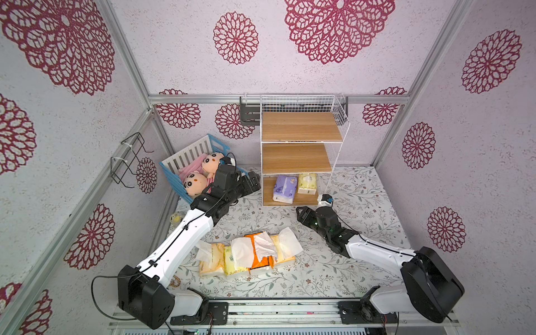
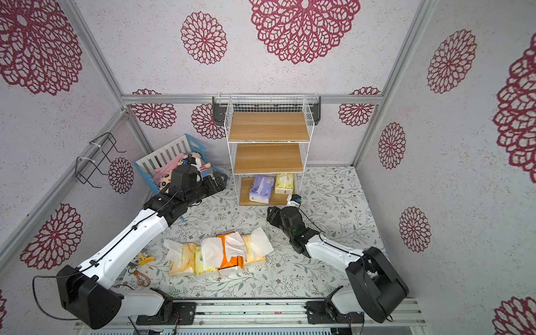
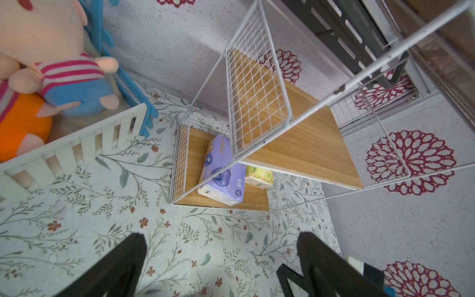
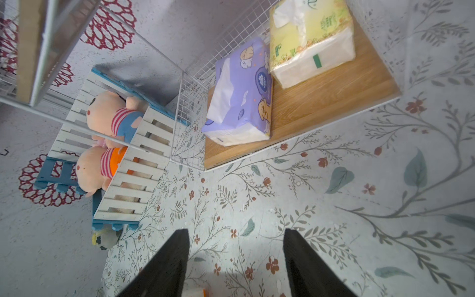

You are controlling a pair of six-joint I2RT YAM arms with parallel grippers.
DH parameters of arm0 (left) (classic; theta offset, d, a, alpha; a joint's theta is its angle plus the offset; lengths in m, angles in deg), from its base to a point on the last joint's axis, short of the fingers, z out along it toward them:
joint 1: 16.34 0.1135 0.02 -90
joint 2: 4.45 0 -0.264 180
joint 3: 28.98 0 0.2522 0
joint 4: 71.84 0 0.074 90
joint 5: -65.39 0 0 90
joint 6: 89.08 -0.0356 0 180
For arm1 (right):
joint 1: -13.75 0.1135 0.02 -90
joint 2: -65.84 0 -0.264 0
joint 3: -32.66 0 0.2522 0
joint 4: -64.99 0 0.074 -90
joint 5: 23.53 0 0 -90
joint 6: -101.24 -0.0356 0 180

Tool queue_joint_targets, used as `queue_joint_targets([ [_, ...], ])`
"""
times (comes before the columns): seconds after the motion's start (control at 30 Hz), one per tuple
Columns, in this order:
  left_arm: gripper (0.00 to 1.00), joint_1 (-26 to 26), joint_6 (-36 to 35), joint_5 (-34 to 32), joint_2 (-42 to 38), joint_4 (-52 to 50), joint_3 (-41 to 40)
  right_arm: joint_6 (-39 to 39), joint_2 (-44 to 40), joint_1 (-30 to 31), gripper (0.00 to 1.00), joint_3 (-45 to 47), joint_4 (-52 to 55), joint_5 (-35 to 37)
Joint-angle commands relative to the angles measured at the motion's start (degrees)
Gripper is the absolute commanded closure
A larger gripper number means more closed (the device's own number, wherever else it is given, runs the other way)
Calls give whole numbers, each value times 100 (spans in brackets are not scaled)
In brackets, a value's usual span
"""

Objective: Remove the tissue boxes from the shelf
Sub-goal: Pick up a box of tissues from the shelf.

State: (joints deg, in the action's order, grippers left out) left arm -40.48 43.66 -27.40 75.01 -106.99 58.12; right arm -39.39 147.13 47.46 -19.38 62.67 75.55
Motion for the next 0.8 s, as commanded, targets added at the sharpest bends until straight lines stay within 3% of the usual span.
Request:
queue_joint_targets([
  [0.0, 0, 48, -202, 239, 144, 487, 126, 60, 341, -73, 35, -230, -775, -38],
  [0.4, 1, 188, -441, 583, 797, 917, 530, 327, 1815, -500, 32, -1120, -1069, -160],
  [0.77, 0, 225, -362, 599, 1255, 1012, 821, 340, 2786, -833, 32, -1570, -1724, -894],
])
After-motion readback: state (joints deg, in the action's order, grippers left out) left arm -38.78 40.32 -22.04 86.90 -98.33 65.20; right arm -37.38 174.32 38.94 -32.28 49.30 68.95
